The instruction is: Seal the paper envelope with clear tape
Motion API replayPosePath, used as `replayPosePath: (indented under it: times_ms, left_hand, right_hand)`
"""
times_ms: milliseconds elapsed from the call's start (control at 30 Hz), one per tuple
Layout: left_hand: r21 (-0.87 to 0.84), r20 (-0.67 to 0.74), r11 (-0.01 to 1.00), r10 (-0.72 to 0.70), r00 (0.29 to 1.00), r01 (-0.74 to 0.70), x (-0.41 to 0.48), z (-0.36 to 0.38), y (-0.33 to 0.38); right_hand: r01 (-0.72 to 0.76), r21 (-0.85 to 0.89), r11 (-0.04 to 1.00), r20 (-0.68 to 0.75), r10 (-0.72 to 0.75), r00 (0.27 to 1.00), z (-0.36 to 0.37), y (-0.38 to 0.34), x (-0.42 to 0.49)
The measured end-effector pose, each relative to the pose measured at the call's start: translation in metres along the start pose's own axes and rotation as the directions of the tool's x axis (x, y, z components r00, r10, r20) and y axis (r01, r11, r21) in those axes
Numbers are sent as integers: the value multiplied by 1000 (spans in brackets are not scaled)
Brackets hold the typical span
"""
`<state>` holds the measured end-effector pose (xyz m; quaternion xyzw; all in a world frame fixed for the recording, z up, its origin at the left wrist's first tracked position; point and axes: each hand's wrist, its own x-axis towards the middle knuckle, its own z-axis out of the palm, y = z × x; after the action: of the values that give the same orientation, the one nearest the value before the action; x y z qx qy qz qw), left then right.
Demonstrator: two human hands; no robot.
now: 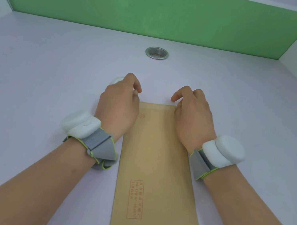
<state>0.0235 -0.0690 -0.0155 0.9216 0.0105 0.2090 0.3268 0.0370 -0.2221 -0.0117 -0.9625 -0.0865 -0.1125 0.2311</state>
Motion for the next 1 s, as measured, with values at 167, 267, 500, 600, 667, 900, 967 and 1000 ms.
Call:
replayPosePath:
  times_ms: [167, 267, 500, 600, 667, 900, 967, 1000]
  left_hand:
    - [-142, -30, 989, -52, 998, 47, 2, -3, 3]
    - [-176, -6, 983, -46, 999, 45, 1, -3, 5]
    - [-282, 77, 959, 30, 997, -7, 0, -6, 9]
    - [-383, 113, 923, 3, 994, 41, 1, -9, 5]
    - [-437, 136, 897, -13, 991, 71, 4, -10, 0]
    - [-511, 145, 857, 16, 989, 61, 4, -13, -4]
    - [-526, 162, 847, 5, 987, 82, 5, -13, -5]
    - [-526, 171, 846, -3, 985, 93, 5, -13, -5]
  right_hand:
    - [34, 76, 996, -43, -31, 999, -1, 0, -1]
    - [65, 108, 992, -43, -61, 997, 1, -2, -1]
    - [118, 160, 980, -20, -116, 993, 0, -5, 0]
    - [125, 197, 972, -21, -123, 992, 0, -5, -1]
    - [131, 228, 965, -20, -129, 991, 0, -6, -1]
    - [146, 213, 966, 33, -156, 987, 1, -6, 0]
    - [148, 214, 966, 31, -158, 987, 2, -6, 1]
    - [148, 214, 965, 27, -157, 987, 3, -5, 1]
